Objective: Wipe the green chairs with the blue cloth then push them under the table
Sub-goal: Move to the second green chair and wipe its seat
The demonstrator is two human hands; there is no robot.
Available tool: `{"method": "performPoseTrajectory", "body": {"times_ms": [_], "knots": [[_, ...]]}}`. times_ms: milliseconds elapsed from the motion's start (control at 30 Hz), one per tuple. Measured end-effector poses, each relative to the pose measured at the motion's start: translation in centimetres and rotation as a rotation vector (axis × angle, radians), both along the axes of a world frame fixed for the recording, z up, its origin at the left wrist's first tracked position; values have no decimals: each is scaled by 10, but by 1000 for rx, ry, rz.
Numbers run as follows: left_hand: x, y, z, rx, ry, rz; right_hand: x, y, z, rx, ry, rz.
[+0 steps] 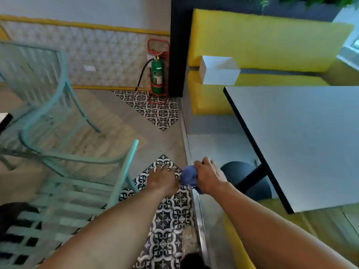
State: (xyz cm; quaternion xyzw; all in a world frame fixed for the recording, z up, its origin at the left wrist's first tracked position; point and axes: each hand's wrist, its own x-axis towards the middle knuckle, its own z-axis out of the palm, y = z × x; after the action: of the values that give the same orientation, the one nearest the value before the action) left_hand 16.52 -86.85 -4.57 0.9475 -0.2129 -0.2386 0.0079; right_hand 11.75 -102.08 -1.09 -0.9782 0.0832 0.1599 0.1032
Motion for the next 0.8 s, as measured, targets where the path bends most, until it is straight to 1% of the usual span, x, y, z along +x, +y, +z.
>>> {"method": "performPoseTrajectory", "body": {"times_ms": [67,200,333,433,533,633,733,800], "knots": [[31,-15,6,-3,-17,45,39,-19,2,4,5,80],[93,-36,21,-27,-31,145,113,-43,7,-71,8,221],[150,-42,30,-29,-55,213,182,-50,17,-122,27,308],[193,-35,25,-41,-67,273,237,-43,18,-168,45,364],[239,-15,11,-57,-93,363,296,-21,9,-226,44,424],[281,18,-5,-115,-94,500,358,17,-4,-272,67,511],[310,65,-22,-175,-55,732,415,72,-17,-355,108,690],[315,99,-33,-211,-28,917,442,118,-20,-416,131,830]]}}
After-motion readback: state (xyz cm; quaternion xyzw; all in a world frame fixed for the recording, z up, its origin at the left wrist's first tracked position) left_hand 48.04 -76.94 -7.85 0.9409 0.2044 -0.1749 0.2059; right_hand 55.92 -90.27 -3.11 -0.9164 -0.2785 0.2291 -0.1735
